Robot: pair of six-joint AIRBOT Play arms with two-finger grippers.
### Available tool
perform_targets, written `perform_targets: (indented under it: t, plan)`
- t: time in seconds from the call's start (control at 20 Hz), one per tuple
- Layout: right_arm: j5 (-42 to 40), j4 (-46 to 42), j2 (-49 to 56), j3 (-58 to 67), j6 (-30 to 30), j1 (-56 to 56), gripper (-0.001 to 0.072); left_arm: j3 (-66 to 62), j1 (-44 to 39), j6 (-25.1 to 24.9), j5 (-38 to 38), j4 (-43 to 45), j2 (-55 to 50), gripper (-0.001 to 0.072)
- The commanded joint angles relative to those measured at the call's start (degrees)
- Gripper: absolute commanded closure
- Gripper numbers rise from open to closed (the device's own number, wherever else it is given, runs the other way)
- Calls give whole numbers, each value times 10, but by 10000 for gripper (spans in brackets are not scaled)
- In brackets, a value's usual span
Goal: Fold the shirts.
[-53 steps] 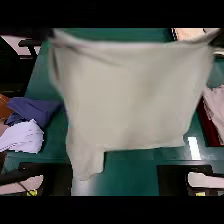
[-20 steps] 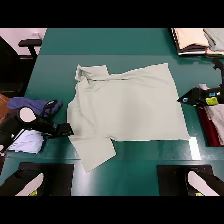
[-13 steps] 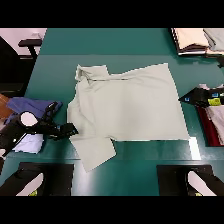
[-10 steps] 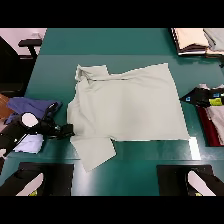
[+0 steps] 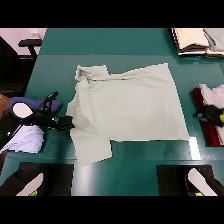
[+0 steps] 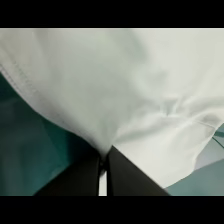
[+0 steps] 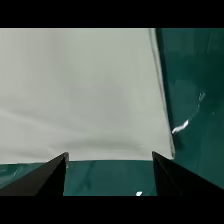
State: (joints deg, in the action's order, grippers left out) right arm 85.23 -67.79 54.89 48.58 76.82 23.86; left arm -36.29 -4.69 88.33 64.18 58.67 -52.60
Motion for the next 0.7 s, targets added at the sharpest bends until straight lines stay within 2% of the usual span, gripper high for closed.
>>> perform_targets:
  t: [0.0, 0.05, 0.1, 0.25, 0.45, 0.5, 0.55, 0.6, 0.65]
  plan:
    - [-34, -22, 14, -108, 1, 76, 169, -23, 0, -10, 5, 0, 0, 680]
    - [-43, -12, 23, -130, 2, 89, 290, -23, 0, -10, 6, 0, 0, 679]
    - [-59, 6, 35, -150, 2, 100, 347, -23, 0, -10, 5, 0, 0, 679]
    - [-106, 54, 77, -180, 2, 105, 347, -23, 0, -9, 6, -1, 0, 679]
    - [-139, 68, 127, -165, 2, 64, 348, -23, 0, -9, 9, -4, 0, 679]
    - [-146, 68, 133, -156, 2, 47, 373, -23, 0, -9, 9, -4, 0, 679]
    - [-151, 67, 133, -146, 2, 30, 478, -23, 0, -9, 9, -4, 0, 680]
    - [-159, 67, 128, -136, 2, 13, 550, -23, 0, -9, 8, -5, 0, 680]
    - [-166, 67, 119, -128, 2, -2, 556, -24, 0, -9, 8, -4, 1, 681]
